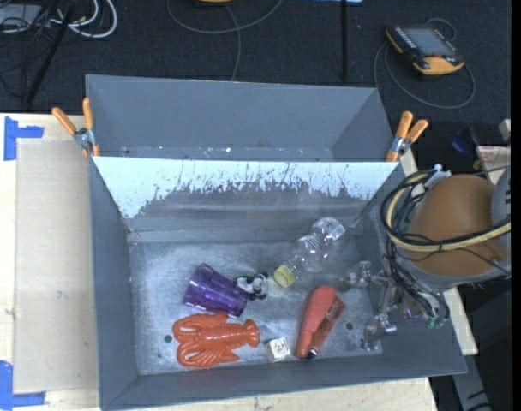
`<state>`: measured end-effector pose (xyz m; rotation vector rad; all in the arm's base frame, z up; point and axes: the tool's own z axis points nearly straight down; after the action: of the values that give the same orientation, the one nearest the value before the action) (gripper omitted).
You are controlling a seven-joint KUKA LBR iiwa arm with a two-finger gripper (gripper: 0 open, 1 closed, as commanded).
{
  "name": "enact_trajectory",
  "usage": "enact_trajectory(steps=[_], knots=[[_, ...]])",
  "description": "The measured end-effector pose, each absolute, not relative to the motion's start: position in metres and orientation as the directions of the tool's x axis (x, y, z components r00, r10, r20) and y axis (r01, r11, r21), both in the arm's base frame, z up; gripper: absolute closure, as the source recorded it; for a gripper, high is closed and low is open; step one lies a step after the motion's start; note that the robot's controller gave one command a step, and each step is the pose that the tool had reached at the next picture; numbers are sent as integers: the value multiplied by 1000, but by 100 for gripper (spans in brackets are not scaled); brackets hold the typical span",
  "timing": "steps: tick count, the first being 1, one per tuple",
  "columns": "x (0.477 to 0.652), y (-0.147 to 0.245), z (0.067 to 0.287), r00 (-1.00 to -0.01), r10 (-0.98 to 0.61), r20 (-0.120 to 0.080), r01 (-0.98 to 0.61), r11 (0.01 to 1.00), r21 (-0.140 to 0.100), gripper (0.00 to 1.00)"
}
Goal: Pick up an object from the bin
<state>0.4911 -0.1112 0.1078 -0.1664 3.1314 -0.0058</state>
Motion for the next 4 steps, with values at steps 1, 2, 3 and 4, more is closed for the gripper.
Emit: enact_trajectory(steps=[1, 2, 3, 4], knots=[[506, -93, 88, -940, -339, -23, -339, 941, -24, 0], [503, -66, 85, -928, -371, -33, -370, 929, -26, 0], [508, -34, 75, -890, -457, -4, -457, 890, 0, 100], [508, -34, 75, -890, -457, -4, -457, 890, 0, 100]])
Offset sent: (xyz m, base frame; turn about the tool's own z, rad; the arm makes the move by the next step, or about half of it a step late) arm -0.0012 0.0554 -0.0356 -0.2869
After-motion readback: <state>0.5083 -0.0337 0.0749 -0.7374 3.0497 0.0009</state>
